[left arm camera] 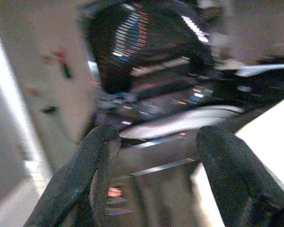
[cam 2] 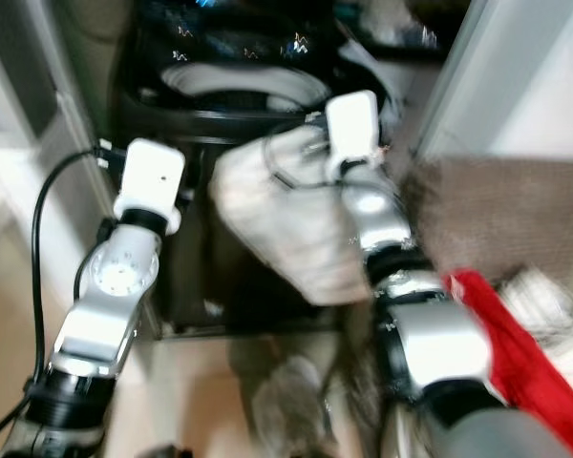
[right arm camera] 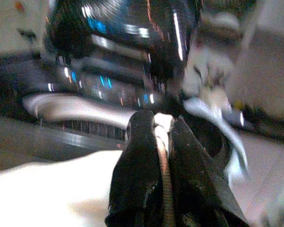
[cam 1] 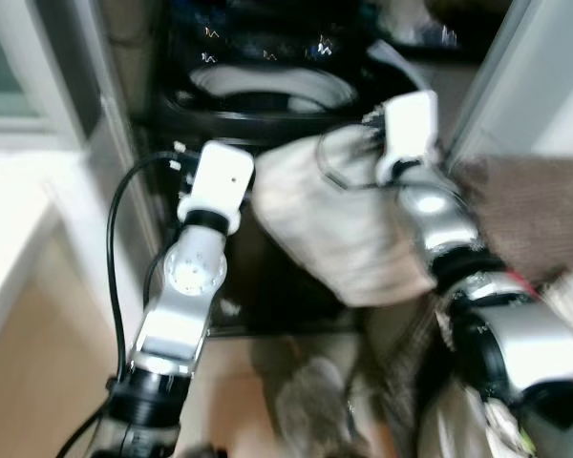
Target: Clothes washing
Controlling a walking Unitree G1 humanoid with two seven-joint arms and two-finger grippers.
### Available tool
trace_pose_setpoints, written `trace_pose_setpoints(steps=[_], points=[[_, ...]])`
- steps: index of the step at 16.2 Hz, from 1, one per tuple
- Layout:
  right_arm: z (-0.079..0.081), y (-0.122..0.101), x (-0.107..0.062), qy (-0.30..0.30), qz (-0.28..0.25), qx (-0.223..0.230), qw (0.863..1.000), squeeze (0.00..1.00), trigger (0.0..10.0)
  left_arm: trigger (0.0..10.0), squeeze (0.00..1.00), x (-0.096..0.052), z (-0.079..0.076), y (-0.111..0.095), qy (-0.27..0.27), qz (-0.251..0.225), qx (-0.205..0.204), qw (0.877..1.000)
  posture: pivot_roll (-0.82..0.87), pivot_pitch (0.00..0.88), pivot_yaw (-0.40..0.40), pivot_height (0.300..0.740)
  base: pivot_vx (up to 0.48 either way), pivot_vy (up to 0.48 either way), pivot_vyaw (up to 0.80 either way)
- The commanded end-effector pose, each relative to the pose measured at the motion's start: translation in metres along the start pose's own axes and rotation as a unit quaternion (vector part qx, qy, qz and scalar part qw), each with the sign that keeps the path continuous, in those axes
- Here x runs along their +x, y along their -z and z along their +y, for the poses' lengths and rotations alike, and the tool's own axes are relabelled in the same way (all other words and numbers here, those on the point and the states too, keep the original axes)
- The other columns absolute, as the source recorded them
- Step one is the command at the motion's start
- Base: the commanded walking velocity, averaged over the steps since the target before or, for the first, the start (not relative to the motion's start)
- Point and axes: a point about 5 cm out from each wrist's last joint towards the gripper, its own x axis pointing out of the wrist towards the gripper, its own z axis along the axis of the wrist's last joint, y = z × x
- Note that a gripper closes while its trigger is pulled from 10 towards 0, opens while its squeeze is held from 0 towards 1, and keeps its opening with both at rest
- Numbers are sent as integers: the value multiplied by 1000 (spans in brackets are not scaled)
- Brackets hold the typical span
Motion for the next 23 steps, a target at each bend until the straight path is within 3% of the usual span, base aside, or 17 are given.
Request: trace_pose_setpoints(steps=[1,2,4,7,9,11,14,16,20,23], points=[[-8,-60,16,10,-116,-11,993,0,10000,10000,0,2,-5,-5,10,-8,-1,1000,109,0,-84,740,480,0,0],[-10,-72,20,9,-133,-10,991,0,10000,10000,0,3,-5,-5,10,-9,-2,1000,109,0,-84,740,480,0,0],[-14,-118,28,4,-197,-28,980,0,10000,10000,0,4,-5,-5,10,-10,-5,1000,102,0,-68,740,480,0,0],[-27,-173,37,20,-236,-49,970,0,10000,10000,0,4,-8,-12,27,-31,2,999,102,0,-68,740,480,0,0],[-29,-194,41,28,-241,-64,968,0,10000,10000,0,5,-8,-20,33,-54,19,998,116,0,-74,740,480,0,0],[-27,-202,42,39,-238,-101,965,0,10000,10000,0,5,-7,-21,30,-57,23,998,125,0,-81,740,480,0,0],[-19,-167,49,35,-150,-98,983,0,10000,10000,0,5,-3,-21,12,-55,25,998,141,0,-86,740,280,0,0],[-4,-112,47,9,-48,-96,994,0,10000,10000,0,4,-2,-21,10,-56,26,998,149,0,-88,740,0,0,0],[3,-46,33,5,57,-93,994,0,10000,10000,0,0,-5,-20,25,-50,20,998,172,8,-91,740,0,0,0],[4,-26,27,13,107,-23,994,0,10000,10000,0,-2,-7,-19,41,-44,11,998,176,16,-87,740,0,0,0]])
